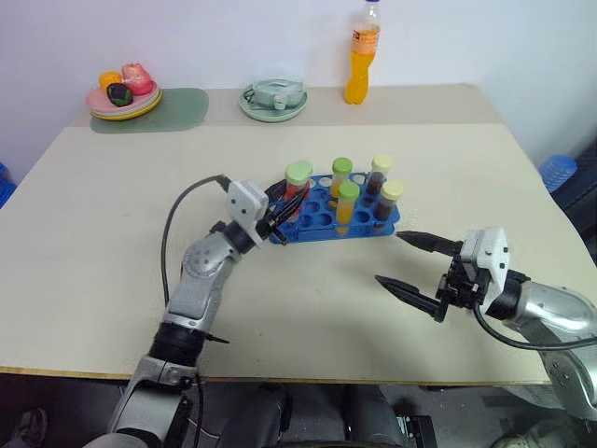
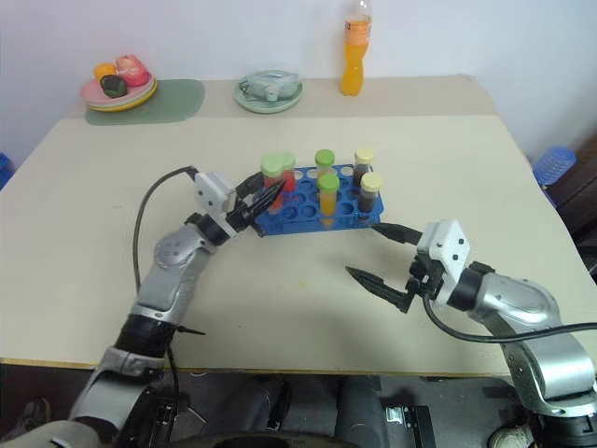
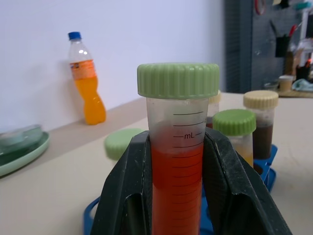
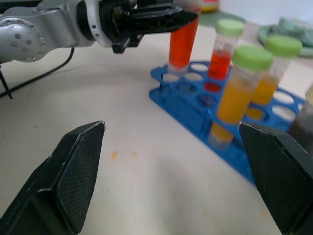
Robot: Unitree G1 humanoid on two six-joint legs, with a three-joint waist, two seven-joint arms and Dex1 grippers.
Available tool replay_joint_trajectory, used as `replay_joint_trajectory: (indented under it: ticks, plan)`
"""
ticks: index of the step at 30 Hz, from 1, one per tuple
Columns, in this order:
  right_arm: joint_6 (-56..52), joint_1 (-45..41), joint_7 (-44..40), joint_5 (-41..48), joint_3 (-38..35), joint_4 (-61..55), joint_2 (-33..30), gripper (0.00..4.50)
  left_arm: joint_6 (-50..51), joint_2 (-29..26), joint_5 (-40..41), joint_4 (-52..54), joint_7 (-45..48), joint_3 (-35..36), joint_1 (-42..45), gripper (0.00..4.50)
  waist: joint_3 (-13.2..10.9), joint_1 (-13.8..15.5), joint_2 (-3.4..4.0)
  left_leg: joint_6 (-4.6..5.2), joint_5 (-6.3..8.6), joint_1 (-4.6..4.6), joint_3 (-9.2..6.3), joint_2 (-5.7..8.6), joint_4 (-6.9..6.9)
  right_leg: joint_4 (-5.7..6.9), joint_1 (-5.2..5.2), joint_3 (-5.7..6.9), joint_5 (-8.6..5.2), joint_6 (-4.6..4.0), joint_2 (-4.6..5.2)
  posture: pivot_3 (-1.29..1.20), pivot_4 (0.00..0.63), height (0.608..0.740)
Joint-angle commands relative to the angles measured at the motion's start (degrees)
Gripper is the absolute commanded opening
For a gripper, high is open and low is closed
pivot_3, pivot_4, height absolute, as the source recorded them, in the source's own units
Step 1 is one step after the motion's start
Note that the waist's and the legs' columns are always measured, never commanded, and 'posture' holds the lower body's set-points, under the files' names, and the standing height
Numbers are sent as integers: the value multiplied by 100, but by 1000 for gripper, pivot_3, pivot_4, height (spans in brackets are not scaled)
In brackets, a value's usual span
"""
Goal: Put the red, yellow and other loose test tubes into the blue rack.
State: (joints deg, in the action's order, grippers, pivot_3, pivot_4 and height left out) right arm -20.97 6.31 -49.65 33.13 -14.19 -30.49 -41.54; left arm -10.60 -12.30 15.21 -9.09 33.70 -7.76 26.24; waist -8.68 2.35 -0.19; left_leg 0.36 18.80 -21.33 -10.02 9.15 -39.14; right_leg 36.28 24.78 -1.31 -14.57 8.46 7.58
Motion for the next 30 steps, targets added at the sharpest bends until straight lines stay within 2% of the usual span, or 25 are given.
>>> replay_joint_trajectory:
  ticks: [1, 11, 30]
  plan:
    - [-48, 241, 134, 145, -316, -390, -10, 4500, -294, 193, -11, -226, 174, 38, 248, 785, 0, 1, -1, 0, 0, 0, 0, 0, -1, 0, 0, 0, 0, 0, -1, 0, 150, 740]
    - [-261, 437, 481, 244, -479, -752, 5, 4500, -441, 518, -50, -809, 556, 16, 413, 785, 0, -2, -1, 0, 0, 1, 0, 0, -1, 0, -1, 0, 1, 2, -2, 0, 150, 740]
    - [-168, 495, 545, 242, -436, -708, 23, 4500, -351, 329, -142, -578, 602, 128, 80, 785, 2, -2, -3, 1, 0, 6, 0, 0, -2, 0, -7, 0, 2, 3, -2, 0, 150, 740]
